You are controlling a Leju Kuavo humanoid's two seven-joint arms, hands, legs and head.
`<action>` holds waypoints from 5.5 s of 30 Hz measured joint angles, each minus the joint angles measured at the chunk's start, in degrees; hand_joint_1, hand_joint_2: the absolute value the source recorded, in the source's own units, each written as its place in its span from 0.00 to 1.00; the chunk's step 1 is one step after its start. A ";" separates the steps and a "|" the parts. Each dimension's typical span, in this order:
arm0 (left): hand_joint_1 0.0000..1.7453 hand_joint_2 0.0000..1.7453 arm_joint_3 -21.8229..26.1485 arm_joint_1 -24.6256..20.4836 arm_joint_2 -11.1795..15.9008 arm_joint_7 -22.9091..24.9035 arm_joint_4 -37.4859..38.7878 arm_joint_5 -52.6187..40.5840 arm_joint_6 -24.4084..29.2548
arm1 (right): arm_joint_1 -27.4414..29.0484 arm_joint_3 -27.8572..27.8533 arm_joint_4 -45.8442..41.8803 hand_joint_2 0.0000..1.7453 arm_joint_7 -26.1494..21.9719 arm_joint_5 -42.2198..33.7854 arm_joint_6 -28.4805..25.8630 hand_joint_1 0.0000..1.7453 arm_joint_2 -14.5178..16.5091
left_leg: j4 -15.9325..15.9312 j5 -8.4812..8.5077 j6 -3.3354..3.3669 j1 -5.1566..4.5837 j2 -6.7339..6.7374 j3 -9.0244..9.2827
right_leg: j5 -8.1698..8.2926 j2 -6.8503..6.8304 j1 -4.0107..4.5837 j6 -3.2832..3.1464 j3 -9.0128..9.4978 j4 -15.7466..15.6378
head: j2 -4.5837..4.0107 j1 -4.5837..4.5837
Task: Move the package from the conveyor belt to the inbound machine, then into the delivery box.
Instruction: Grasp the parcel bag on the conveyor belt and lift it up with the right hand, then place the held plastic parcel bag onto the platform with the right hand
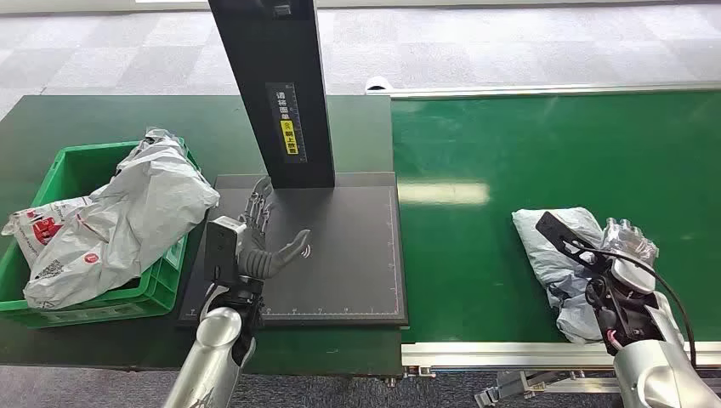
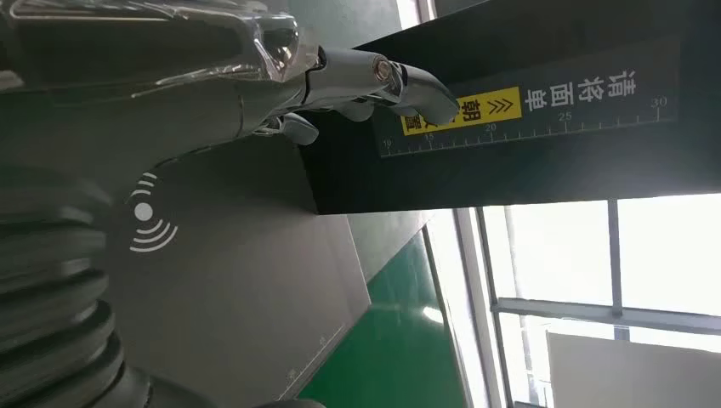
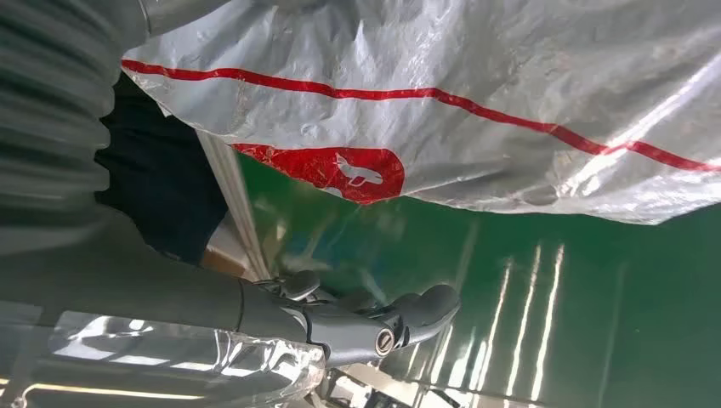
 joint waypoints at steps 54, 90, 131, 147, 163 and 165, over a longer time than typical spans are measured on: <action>0.00 1.00 -0.46 -1.54 0.17 -2.12 3.96 1.36 1.56 | -0.05 3.28 2.36 1.00 -21.49 -2.73 19.86 1.00 0.87 | 0.00 -0.04 0.03 0.02 0.05 0.31 | -0.02 0.06 0.03 0.03 0.32 -0.01 | -0.01 -0.01; 0.00 1.00 2.71 4.74 -1.57 -19.05 -17.06 11.32 15.63 | 11.37 -5.92 -39.65 1.00 -59.92 -8.40 -36.17 1.00 15.58 | -0.03 -0.03 0.01 0.05 0.07 0.06 | -0.03 0.09 0.05 0.02 0.01 0.00 | -0.01 -0.01; 0.00 1.00 -0.77 1.35 -3.05 -19.06 -13.28 12.45 11.41 | -1.03 41.82 1.72 1.00 -50.95 4.59 -26.85 1.00 29.77 | -0.02 -0.01 -0.01 0.06 0.15 0.07 | -0.03 0.14 0.09 0.01 -0.02 0.01 | -0.01 0.01; 0.00 1.00 -4.24 -0.66 -3.20 -19.06 -9.51 12.38 11.67 | -5.23 45.10 8.07 1.00 -26.72 5.40 -21.09 1.00 33.51 | -0.02 0.00 -0.01 0.06 0.23 0.12 | -0.02 0.14 0.10 0.01 0.01 0.01 | -0.01 0.01; 0.00 1.00 -6.07 -1.63 -3.25 -19.08 -7.29 13.37 11.17 | -6.67 43.47 9.81 1.00 -23.31 3.08 -13.31 0.00 34.85 | -0.02 0.00 -0.01 0.06 0.24 0.15 | -0.02 0.15 0.10 0.00 0.02 0.01 | 0.00 0.01; 0.00 1.00 -6.19 -1.73 -3.25 -19.08 -7.15 13.39 11.17 | -6.66 42.95 9.89 1.00 -23.69 2.52 -13.30 0.00 34.85 | -0.02 0.00 -0.01 0.06 0.24 0.15 | -0.02 0.15 0.10 0.00 0.02 0.01 | -0.01 0.00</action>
